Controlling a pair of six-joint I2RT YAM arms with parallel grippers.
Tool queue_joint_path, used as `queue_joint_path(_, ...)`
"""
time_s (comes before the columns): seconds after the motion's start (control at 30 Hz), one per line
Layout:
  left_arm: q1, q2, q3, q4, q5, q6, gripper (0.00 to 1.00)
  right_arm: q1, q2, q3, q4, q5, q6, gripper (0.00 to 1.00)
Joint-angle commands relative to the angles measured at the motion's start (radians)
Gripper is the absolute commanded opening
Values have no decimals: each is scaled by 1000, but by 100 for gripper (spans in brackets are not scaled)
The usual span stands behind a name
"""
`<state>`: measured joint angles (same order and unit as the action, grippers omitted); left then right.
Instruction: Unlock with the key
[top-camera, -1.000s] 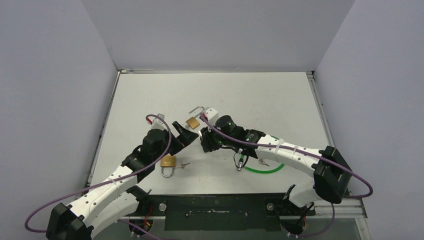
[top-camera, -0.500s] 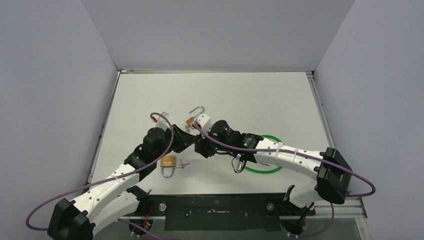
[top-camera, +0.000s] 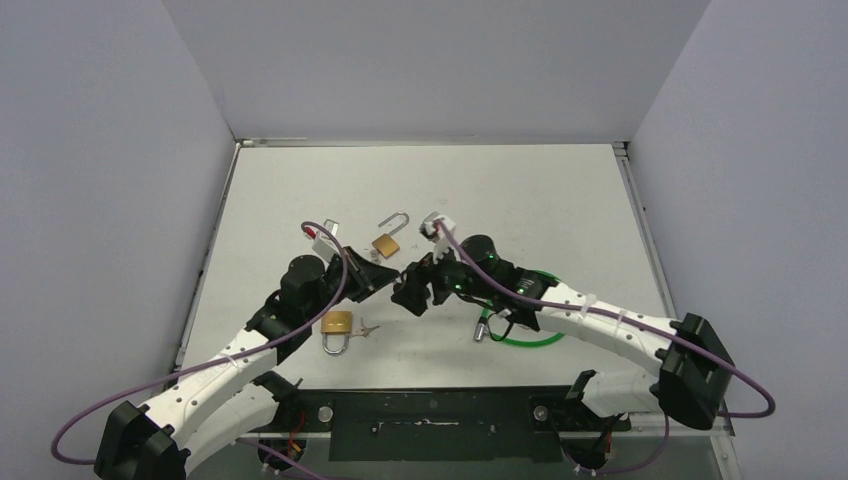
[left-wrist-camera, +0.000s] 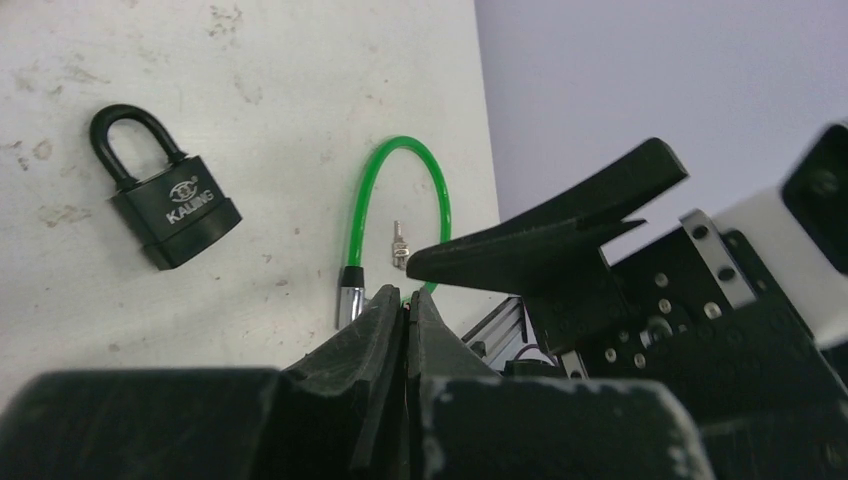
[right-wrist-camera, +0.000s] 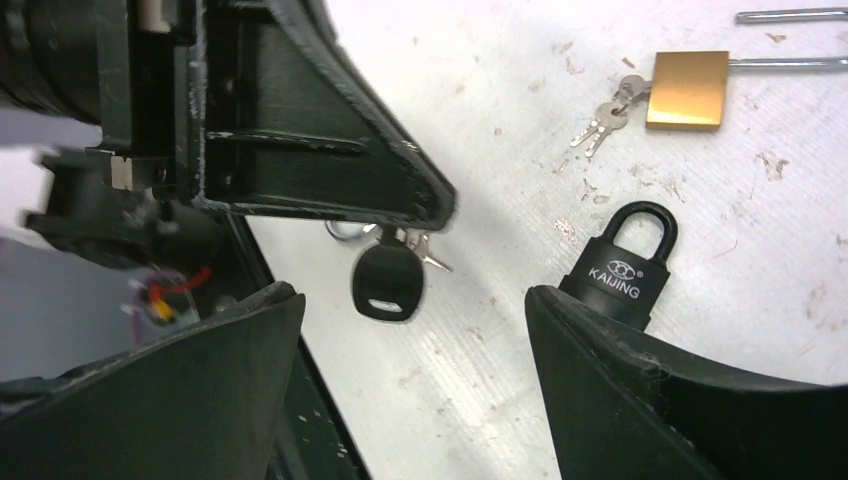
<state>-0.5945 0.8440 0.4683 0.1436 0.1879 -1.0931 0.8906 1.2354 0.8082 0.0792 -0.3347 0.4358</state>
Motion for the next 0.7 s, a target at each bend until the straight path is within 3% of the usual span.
queue_joint_path(0.0, 2, -30, 58, 163, 66, 30, 0, -55, -157, -130, 388, -65, 354, 84)
queue_joint_path(0.2, 2, -17, 56, 357, 147, -51, 0, -55, -184, -234, 659, -97, 588, 75)
queue_joint_path(0.3, 2, -6, 41, 459, 180, -109, 0, -52, -177, -235, 671, -100, 602, 69)
queue_joint_path(0.5, 1, 3, 32, 520, 189, -171, 0, -49, -185, -246, 681, -99, 610, 55)
queue_joint_path(0.57, 1, 12, 28, 534, 193, -190, 0, -48, -178, -247, 702, -111, 624, 47)
queue_joint_path(0.67, 1, 30, 27, 562, 202, -210, 0, -51, -161, -237, 704, -130, 634, 43)
